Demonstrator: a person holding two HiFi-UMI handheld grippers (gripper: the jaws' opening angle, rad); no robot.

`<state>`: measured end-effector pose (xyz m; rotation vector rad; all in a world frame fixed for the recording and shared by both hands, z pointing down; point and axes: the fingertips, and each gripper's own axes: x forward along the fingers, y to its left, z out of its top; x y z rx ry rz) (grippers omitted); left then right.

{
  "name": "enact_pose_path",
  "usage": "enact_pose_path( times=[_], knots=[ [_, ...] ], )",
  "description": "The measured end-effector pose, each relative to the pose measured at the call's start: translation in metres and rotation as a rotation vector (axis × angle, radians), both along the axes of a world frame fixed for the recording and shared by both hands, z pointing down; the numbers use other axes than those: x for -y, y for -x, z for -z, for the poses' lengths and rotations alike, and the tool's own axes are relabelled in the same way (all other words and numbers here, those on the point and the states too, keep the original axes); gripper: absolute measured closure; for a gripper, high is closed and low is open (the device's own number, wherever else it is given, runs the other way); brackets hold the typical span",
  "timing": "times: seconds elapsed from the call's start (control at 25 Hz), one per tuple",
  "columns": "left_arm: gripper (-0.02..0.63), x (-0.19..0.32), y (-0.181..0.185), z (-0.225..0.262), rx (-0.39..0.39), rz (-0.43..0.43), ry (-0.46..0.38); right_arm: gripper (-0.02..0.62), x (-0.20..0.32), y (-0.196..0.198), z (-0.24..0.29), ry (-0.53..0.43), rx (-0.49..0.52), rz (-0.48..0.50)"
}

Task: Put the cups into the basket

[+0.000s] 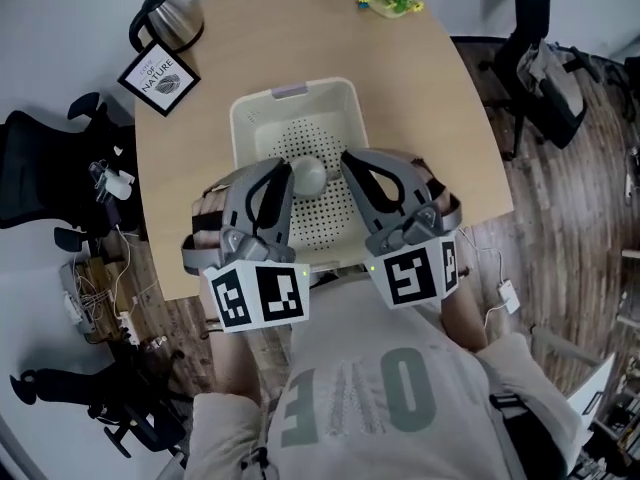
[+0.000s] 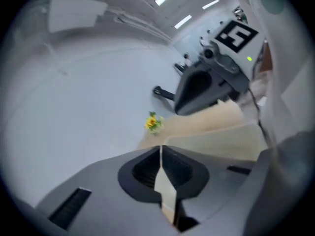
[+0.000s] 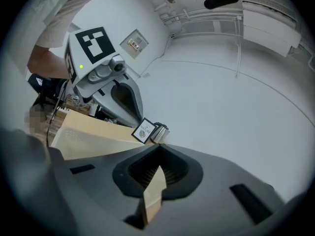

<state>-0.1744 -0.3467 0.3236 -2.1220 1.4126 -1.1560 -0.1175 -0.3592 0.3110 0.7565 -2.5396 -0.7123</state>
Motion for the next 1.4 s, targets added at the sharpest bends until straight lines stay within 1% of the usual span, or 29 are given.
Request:
enact_pose_path(
  times=[0.04, 0.08, 0.12, 0.16, 0.24, 0.36, 0.4, 0.52, 0.76, 0.92, 1.04, 1.12, 1.28, 1.4],
  knots=[
    [0.598, 0.001, 0.001, 0.016, -0.059, 0.043, -0.113, 0.597, -0.001, 0.001, 0.005, 0.000, 0.022, 0.003],
    [0.598, 0.001, 0.004, 0.028, -0.107, 0.087, -0.206, 0.597, -0.001, 0.002, 0.009, 0.003, 0.048, 0.007],
    [0.598, 0.000, 0.006, 0.038, -0.150, 0.126, -0.273, 0.597, -0.001, 0.003, 0.014, 0.007, 0.073, 0.011],
    [0.598, -0.001, 0.009, 0.044, -0.196, 0.161, -0.319, 0.597, 0.000, 0.004, 0.019, 0.010, 0.095, 0.011],
    [0.598, -0.004, 0.018, 0.055, -0.282, 0.226, -0.366, 0.597, 0.002, 0.004, 0.025, 0.010, 0.125, -0.003],
    [0.598, -0.012, 0.029, 0.062, -0.357, 0.309, -0.410, 0.597, 0.003, 0.003, 0.030, -0.006, 0.163, -0.036],
    [0.598, -0.014, 0.031, 0.061, -0.362, 0.327, -0.426, 0.597, 0.003, 0.003, 0.031, -0.011, 0.170, -0.043],
    [0.598, -0.017, 0.031, 0.058, -0.335, 0.350, -0.446, 0.597, 0.000, 0.006, 0.028, -0.010, 0.159, -0.043],
    [0.598, -0.016, 0.027, 0.051, -0.321, 0.317, -0.440, 0.597, -0.005, 0.012, 0.023, -0.002, 0.129, -0.017],
    [0.598, -0.016, 0.029, 0.047, -0.298, 0.320, -0.414, 0.597, -0.006, 0.013, 0.019, -0.002, 0.111, -0.008],
    [0.598, -0.017, 0.027, 0.046, -0.282, 0.306, -0.431, 0.597, -0.007, 0.016, 0.018, -0.009, 0.094, 0.003],
    [0.598, -0.017, 0.026, 0.044, -0.285, 0.299, -0.442, 0.597, -0.009, 0.017, 0.017, -0.012, 0.091, 0.009],
    [0.598, -0.018, 0.029, 0.043, -0.255, 0.310, -0.424, 0.597, -0.010, 0.017, 0.014, -0.015, 0.081, 0.014],
    [0.598, -0.019, 0.030, 0.043, -0.271, 0.309, -0.448, 0.597, -0.010, 0.018, 0.012, -0.018, 0.071, 0.019]
  ],
)
